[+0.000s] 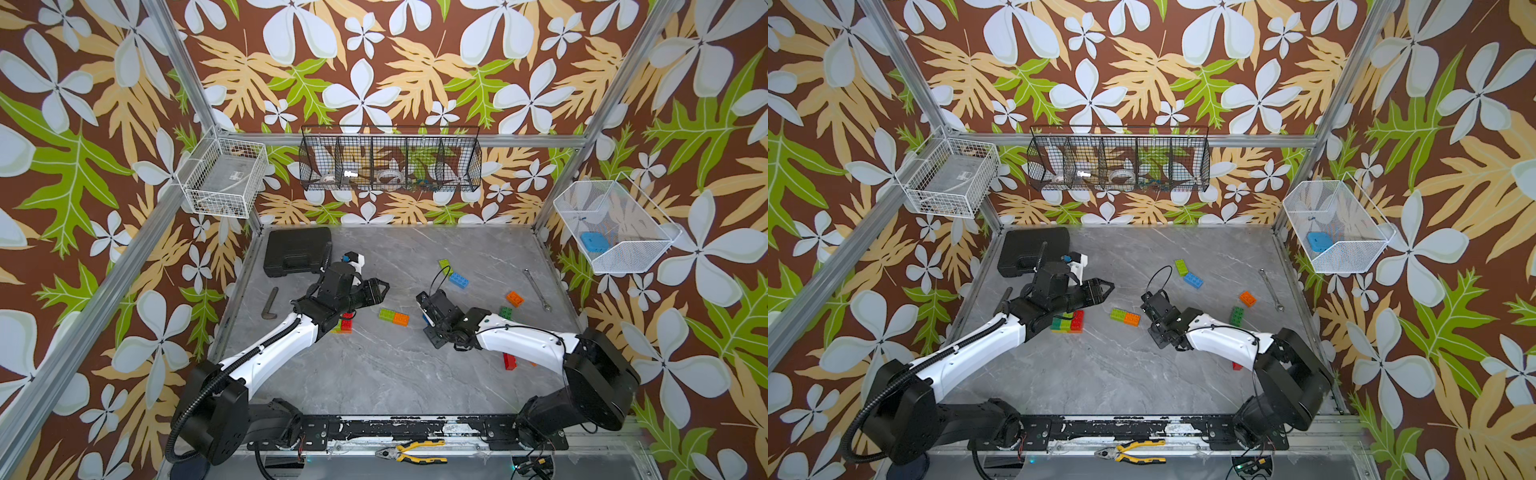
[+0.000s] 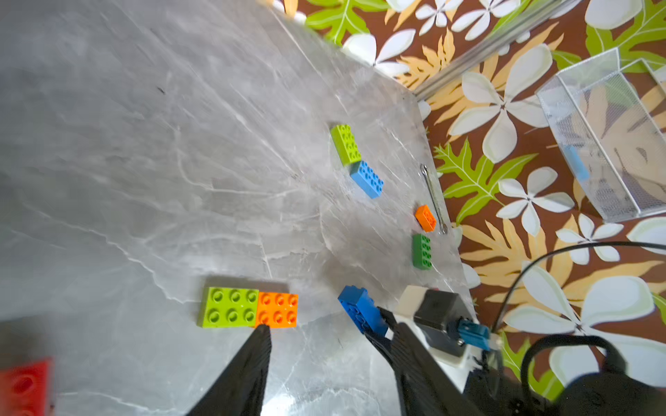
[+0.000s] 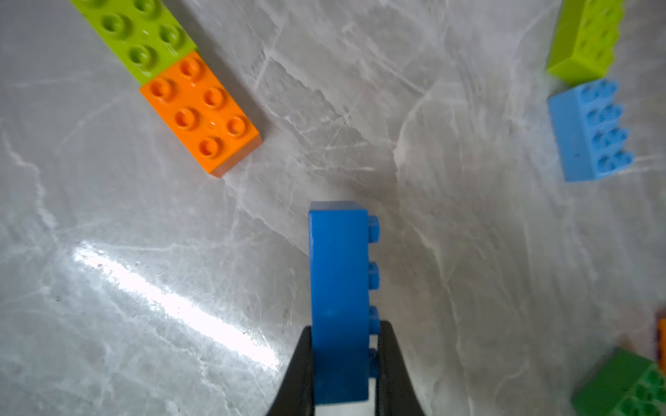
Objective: Assemble a rectangle with lego
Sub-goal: Pick up the lego brick from the center of the board.
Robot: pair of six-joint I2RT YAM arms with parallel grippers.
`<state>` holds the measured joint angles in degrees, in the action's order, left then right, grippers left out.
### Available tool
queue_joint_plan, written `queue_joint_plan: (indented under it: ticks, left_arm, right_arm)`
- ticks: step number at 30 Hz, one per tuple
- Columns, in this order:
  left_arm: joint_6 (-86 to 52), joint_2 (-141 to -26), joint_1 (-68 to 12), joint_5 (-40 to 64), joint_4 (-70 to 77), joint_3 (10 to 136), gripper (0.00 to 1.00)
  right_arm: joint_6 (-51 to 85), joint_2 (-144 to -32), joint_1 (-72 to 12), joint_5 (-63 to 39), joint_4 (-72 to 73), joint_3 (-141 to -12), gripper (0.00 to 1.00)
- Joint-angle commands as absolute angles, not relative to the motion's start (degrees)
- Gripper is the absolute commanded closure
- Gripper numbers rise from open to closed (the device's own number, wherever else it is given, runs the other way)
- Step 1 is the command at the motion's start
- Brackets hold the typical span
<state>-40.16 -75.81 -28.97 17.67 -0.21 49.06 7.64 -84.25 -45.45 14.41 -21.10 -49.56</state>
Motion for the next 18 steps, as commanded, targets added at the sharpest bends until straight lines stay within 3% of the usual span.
queue_joint_plan:
  ticks: [1, 10, 18]
  left_arm:
    - [-45.21, -77.68, -29.23, 31.85, 3.33, 47.28, 0.34]
    - [-51.94, -81.55, -32.09, 45.69, 18.9, 42.29, 0.28]
    - [-54.82, -85.34, -32.51, 46.69, 26.18, 40.96, 0.4]
  right_arm:
    - [2.55, -80.25, -48.34, 17.77, -18.02, -48.5, 0.84]
    - [-0.04, -75.96, -54.04, 14.97, -19.66, -50.54, 0.83]
    - [0.44, -75.67, -55.41, 12.84, -20.65, -53.47, 0.85]
